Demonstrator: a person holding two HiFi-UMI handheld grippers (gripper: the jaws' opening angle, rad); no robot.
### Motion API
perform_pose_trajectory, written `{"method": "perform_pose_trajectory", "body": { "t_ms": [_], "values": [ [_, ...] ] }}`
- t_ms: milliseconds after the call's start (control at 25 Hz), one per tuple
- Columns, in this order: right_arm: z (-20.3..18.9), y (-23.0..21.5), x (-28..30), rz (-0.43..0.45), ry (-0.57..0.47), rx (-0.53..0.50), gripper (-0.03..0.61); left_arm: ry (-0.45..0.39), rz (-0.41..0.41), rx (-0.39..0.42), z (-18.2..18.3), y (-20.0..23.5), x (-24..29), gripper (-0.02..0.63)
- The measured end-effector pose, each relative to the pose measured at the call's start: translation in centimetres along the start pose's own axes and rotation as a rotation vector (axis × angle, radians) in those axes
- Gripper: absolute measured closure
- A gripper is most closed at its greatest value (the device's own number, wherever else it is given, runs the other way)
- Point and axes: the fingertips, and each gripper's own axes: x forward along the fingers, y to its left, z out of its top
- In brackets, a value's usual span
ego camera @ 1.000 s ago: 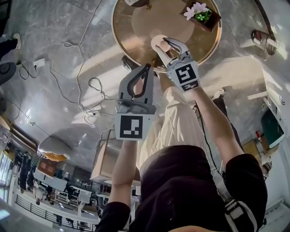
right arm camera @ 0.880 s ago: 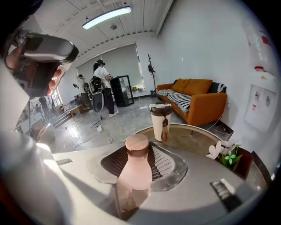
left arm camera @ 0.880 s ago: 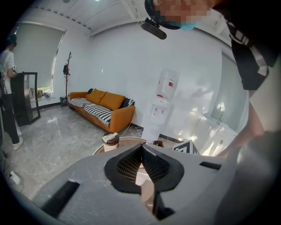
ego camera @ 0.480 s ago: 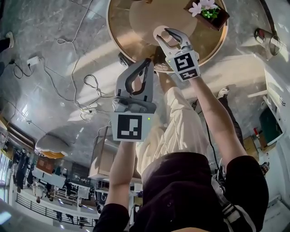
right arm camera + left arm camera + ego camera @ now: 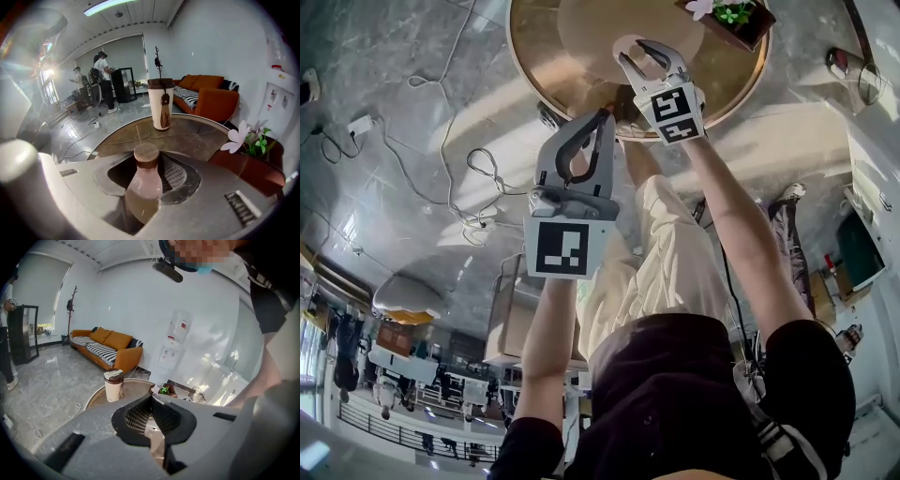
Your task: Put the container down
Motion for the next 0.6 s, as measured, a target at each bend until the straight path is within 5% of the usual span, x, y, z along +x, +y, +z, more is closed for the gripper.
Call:
{"method": "perform_pose_trajectory", "body": {
  "t_ms": [600],
  "values": [
    [-1.0,-0.5,0.8,-0.033,0.022,-0.009,0.437,0.087,0.009,-0.008,-1.6,-0.6,1.9,0.595]
  ]
}}
